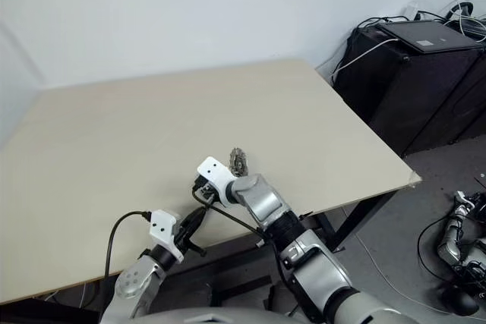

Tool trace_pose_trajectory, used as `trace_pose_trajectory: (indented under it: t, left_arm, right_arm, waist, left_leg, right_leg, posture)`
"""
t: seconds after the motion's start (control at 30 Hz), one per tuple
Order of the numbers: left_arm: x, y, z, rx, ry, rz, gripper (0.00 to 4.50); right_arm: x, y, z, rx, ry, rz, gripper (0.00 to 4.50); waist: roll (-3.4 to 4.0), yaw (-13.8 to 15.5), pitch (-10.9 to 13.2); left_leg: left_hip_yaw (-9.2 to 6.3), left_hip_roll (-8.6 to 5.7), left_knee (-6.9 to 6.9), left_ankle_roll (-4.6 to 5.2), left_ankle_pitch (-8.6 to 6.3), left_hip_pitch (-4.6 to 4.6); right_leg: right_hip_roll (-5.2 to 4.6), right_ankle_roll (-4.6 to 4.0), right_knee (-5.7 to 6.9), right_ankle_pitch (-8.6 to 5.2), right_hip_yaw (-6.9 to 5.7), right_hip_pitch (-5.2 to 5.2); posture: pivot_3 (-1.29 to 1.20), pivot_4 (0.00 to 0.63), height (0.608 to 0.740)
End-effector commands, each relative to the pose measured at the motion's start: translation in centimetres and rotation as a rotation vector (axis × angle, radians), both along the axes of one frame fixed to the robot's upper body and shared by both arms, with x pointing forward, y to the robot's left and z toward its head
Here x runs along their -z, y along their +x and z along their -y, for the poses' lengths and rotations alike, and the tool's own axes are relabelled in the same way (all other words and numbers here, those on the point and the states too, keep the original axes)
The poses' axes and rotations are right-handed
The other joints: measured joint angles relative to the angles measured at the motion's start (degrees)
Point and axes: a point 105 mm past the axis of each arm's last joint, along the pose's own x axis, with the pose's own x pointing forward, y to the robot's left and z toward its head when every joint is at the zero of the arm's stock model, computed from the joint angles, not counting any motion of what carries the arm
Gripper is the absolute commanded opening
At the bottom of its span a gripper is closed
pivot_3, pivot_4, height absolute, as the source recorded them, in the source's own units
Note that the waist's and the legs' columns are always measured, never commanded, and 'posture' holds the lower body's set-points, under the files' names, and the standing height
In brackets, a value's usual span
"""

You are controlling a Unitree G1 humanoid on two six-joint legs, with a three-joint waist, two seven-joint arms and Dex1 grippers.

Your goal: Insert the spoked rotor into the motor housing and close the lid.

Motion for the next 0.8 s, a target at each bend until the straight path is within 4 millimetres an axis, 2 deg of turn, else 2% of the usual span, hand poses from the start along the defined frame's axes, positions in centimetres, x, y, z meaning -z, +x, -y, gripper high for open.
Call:
trace_pose_trajectory:
  t: [0.03,0.23,0.33,0.47,0.57,0.73,0.8]
  left_arm:
    - [-1.2,0.4,0.2,-0.005,-0.018,0.047,0.0]
    - [-1.2,0.4,0.2,-0.002,-0.018,0.046,0.0]
    - [-1.2,0.4,0.2,0.001,-0.017,0.046,0.0]
    - [-1.3,0.5,0.4,0.014,-0.022,0.045,0.0]
    - [-1.3,0.5,0.5,0.027,-0.025,0.043,0.0]
    - [-1.2,0.4,0.7,0.053,-0.027,0.038,0.0]
    - [-1.3,0.5,0.7,0.062,-0.029,0.037,0.0]
  right_arm:
    - [-1.8,1.6,-0.2,0.063,0.056,0.045,1.1]
    - [-3.0,1.9,-1.0,0.102,0.134,0.033,3.05]
    - [-4.3,1.1,-1.7,0.069,0.202,0.014,3.05]
    - [-7.5,-0.2,-2.7,0.06,0.391,-0.08,3.05]
    - [-9.9,-0.8,-2.9,0.084,0.526,-0.15,2.43]
    - [-14.1,-1.4,-2.7,0.108,0.771,-0.251,0.8]
    - [-15.7,-0.8,-2.2,0.152,0.855,-0.23,0.18]
  waist:
    - [0.0,-0.01,0.0]
    - [0.01,-0.23,0.0]
    - [0.0,-0.32,0.0]
    - [0.0,-0.43,0.0]
    - [0.0,-0.35,0.0]
    - [0.0,-0.4,0.0]
    - [0.01,-0.41,0.01]
  left_leg:
    - [0.0,0.0,0.0,0.0,0.0,0.0]
    - [0.0,0.01,-0.02,0.0,0.0,-0.01]
    - [0.01,0.0,-0.02,0.01,0.0,-0.04]
    - [0.01,0.02,-0.05,0.01,0.0,-0.04]
    - [-0.01,0.03,-0.05,0.0,0.0,-0.04]
    - [0.01,0.03,-0.04,-0.02,-0.01,-0.05]
    - [0.01,0.03,-0.08,-0.02,-0.01,-0.05]
  right_leg:
    - [0.0,0.0,0.0,0.01,0.0,0.0]
    - [0.02,-0.02,-0.01,0.01,0.0,-0.03]
    - [0.01,-0.02,-0.05,0.0,0.01,-0.03]
    - [0.02,-0.02,-0.05,0.0,0.01,-0.05]
    - [0.02,-0.03,-0.04,0.0,0.0,-0.05]
    - [-0.01,-0.02,-0.06,0.0,0.0,-0.05]
    - [-0.01,-0.03,-0.07,-0.01,0.0,-0.07]
  posture:
    - [0.0,0.0,0.74]
    - [0.0,0.0,0.74]
    - [0.0,0.0,0.74]
    - [0.0,0.0,0.74]
    - [0.0,0.0,0.74]
    - [0.0,0.0,0.74]
    - [0.0,0.0,0.74]
